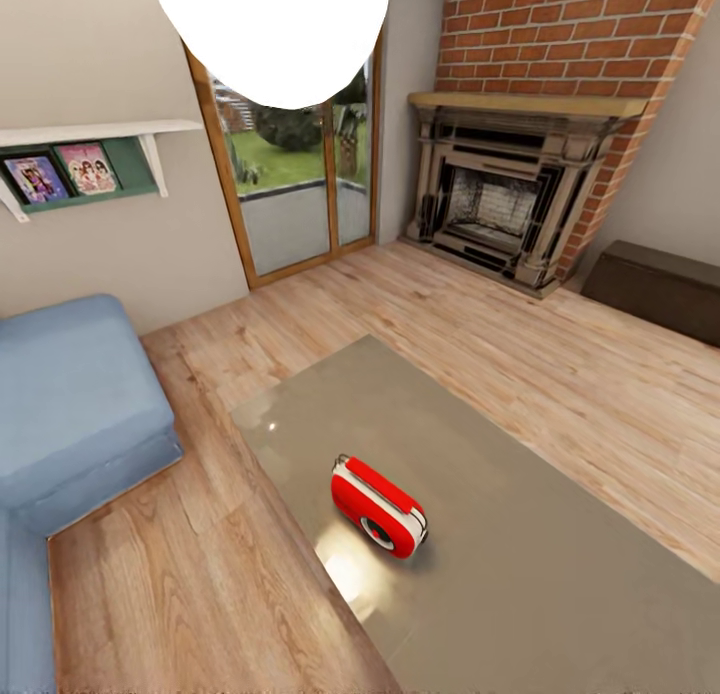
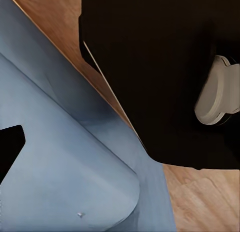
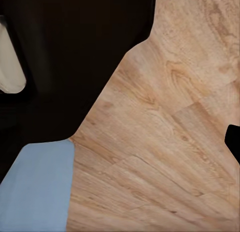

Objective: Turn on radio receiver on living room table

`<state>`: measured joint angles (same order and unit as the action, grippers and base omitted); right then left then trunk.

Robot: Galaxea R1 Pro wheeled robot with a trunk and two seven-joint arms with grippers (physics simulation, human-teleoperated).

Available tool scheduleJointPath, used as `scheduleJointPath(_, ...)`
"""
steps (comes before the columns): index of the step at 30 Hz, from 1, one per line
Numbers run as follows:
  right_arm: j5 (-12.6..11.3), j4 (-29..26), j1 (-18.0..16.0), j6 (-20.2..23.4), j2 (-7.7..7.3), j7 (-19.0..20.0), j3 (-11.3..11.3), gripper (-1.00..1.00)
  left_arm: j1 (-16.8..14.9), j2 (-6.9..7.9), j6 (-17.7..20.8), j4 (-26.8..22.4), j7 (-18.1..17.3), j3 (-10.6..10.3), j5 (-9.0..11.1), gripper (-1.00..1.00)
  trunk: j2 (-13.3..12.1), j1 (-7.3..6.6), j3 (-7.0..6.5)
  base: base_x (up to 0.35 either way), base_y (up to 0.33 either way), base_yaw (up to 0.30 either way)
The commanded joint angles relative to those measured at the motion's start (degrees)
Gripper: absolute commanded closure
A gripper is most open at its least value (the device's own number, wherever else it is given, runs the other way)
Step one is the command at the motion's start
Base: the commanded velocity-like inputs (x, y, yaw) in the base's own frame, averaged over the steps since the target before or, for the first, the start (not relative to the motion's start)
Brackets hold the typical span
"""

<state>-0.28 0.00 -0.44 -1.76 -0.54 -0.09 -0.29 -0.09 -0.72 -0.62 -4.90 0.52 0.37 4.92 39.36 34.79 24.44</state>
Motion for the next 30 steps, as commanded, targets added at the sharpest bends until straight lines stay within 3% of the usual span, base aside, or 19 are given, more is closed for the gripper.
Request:
scheduleJointPath(1, 0.0, 0.0, 0.0, 0.0, -0.01, 0.0, 0.0, -1.00, 0.0, 0.01, 0.0, 0.0, 0.0, 0.0, 0.0, -1.00, 0.0, 0.00, 0.10, 0.000, 0.000, 0.000)
scheduleJointPath(30, 0.1, 0.0, 0.0, 0.0, -0.25, 0.0, 0.0, -1.00, 0.0, -0.07, 0.0, 0.0, 0.0, 0.0, 0.0, -1.00, 0.0, 0.00, 0.50, 0.000, 0.000, 0.000)
